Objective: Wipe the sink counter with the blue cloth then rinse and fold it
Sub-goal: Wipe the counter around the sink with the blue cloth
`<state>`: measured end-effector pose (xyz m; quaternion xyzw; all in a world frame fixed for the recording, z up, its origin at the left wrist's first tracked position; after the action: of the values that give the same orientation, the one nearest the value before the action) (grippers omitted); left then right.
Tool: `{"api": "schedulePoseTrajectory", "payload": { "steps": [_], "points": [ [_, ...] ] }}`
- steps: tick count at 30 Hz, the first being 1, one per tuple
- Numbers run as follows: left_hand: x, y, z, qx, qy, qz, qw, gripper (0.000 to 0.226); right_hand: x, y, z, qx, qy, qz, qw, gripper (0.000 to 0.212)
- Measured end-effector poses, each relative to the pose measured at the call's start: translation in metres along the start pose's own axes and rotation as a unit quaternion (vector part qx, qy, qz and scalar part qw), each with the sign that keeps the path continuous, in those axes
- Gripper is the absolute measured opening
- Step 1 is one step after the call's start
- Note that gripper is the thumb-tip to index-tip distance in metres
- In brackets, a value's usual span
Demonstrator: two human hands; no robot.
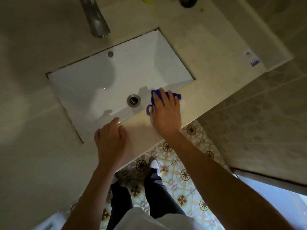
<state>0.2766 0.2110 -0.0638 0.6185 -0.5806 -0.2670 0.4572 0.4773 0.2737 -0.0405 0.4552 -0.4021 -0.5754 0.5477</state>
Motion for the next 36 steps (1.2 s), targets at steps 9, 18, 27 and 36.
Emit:
{"api": "schedulePoseTrajectory", "payload": {
  "steps": [9, 18, 27, 36],
  "points": [
    [-0.008, -0.017, 0.012, -0.093, 0.075, 0.018, 0.993, 0.028, 0.012, -0.017, -0.005, 0.035, 0.319, 0.121, 0.939, 0.054],
    [-0.026, -0.026, -0.009, -0.04, 0.119, 0.049, 0.991, 0.034, -0.013, -0.005, -0.032, -0.021, 0.165, 0.057, 0.984, 0.052],
    [-0.068, -0.059, -0.098, -0.026, 0.047, 0.097, 0.994, 0.026, -0.086, 0.025, -0.15, -0.022, 0.209, 0.043, 0.977, 0.043],
    [-0.087, -0.074, -0.138, -0.038, 0.113, 0.063, 0.991, 0.021, -0.015, 0.005, -0.122, -0.067, 0.337, 0.087, 0.935, 0.041]
  ]
}}
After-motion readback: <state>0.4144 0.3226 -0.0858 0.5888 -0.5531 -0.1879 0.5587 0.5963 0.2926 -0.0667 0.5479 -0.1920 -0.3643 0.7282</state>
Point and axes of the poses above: each hand's wrist, its own x-axis away from the middle knuckle, its own y-axis out of the back of the hand, z = x × y, the point moved 10 cm from there along -x, towards the middle knuckle, and after that the axes turned 4 degrees about -x, right-handed, at the moved point
